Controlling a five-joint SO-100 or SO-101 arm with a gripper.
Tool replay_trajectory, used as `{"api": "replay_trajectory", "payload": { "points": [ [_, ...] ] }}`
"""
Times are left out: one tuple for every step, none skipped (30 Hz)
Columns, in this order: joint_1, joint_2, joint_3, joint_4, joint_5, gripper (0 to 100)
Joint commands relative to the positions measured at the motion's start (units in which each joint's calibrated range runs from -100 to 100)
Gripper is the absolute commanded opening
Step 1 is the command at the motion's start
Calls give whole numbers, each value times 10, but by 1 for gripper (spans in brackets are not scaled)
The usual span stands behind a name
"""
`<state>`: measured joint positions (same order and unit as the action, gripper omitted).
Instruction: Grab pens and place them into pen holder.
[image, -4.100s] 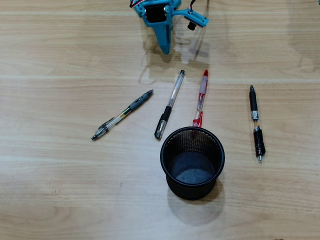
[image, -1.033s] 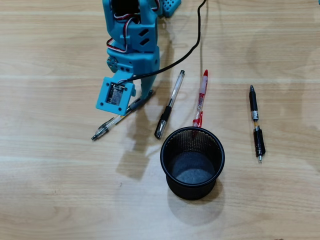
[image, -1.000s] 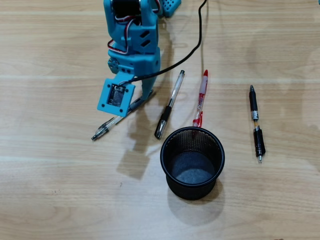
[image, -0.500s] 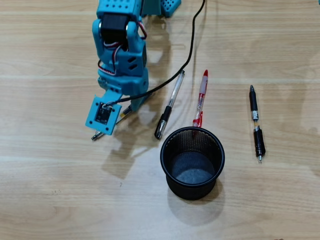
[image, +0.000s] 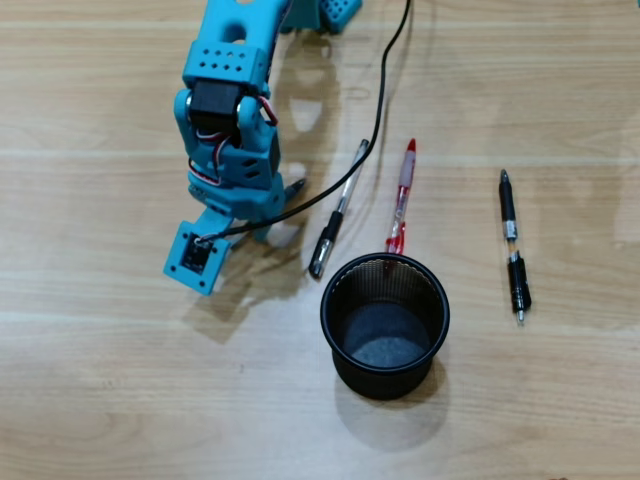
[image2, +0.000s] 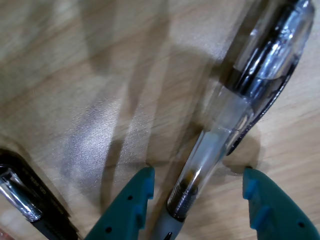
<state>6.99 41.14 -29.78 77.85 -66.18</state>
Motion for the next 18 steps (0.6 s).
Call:
{"api": "replay_trajectory", "payload": {
  "points": [
    [5,-3,-18,2,-18,19],
    [4,0,-17,2,-18,18],
    [4,1,-15,2,-18,16],
    [4,4,-15,2,-18,14],
    [3,5,-15,2,-18,12],
    [3,5,-15,2,-18,10],
    [3,5,-15,2,-18,7],
    [3,5,-15,2,-18,5],
    [4,5,-14,2,-18,4],
    [5,2,-12,2,-18,2],
    [6,0,-10,2,-18,2],
    [6,-3,-11,2,-18,2],
    [6,-4,-14,1,-18,2],
    [6,-4,-17,-2,-18,2],
    [7,-6,-18,-5,-17,2],
    [6,-21,-27,-5,-17,2],
    [4,-34,-36,-5,-17,2],
    [2,-46,-47,-5,-16,2]
  ]
}}
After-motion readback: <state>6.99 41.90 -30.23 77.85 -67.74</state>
